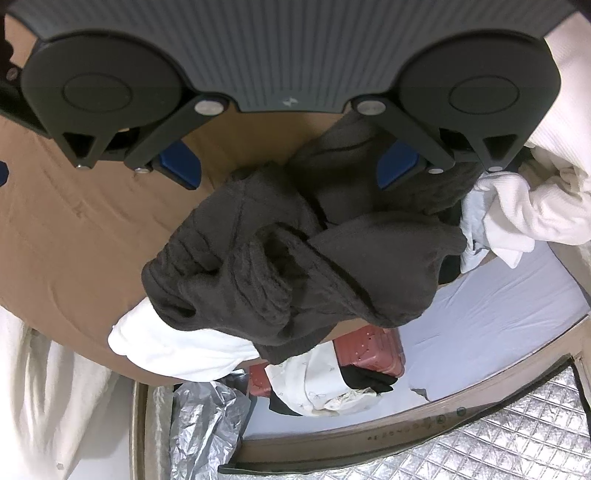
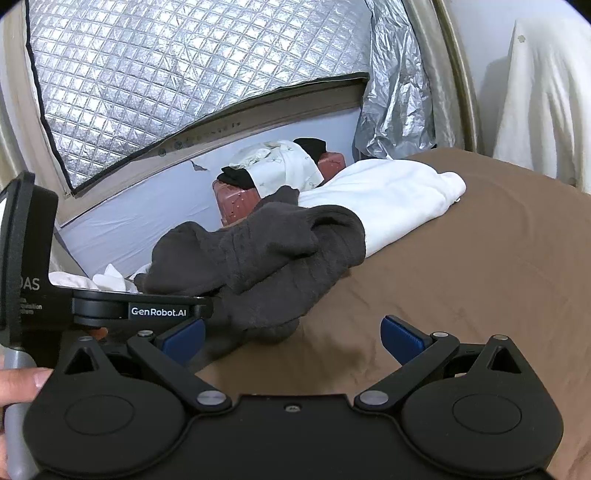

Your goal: Fold clothes

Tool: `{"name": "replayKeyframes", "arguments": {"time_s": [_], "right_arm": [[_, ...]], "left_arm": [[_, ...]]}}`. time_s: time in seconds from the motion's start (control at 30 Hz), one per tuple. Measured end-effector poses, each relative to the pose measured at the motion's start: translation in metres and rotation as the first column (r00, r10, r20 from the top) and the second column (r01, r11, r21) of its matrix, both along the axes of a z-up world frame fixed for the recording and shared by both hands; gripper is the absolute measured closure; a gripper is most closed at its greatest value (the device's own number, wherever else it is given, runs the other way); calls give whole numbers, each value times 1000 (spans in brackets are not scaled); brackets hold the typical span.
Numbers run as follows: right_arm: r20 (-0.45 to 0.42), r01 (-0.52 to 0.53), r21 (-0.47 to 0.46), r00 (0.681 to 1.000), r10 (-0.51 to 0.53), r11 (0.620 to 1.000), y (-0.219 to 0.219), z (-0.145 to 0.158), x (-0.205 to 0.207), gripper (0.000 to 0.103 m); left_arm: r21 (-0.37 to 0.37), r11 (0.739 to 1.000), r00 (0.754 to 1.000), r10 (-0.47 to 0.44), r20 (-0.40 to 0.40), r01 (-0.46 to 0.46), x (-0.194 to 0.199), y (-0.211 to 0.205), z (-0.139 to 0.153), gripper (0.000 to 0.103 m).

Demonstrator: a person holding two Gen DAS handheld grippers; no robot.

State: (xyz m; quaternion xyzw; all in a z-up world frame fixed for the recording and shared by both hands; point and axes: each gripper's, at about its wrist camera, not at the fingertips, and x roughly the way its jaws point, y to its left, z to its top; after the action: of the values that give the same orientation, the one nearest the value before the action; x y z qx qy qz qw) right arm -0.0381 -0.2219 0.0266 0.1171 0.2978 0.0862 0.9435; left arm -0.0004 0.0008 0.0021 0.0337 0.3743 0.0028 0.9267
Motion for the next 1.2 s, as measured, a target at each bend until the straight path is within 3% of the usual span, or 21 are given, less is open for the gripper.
{"name": "replayKeyframes", "arguments": {"time_s": [0.2, 0.43, 1.2], "right_arm": [[9, -2, 9, 1000, 2, 1000, 1, -2, 0, 0], [-26, -7, 109, 1000, 10, 994, -10, 2, 3, 0], [-13, -3, 86, 1000, 5, 996, -3, -1, 1, 0]], "left_arm": [[3, 1000, 1000, -18, 9, 18, -1, 0, 2, 0], [-20, 999, 999, -27, 16, 28, 1, 3, 2, 0], [-4, 999, 999, -33, 8, 33, 2, 7, 1, 0]]}}
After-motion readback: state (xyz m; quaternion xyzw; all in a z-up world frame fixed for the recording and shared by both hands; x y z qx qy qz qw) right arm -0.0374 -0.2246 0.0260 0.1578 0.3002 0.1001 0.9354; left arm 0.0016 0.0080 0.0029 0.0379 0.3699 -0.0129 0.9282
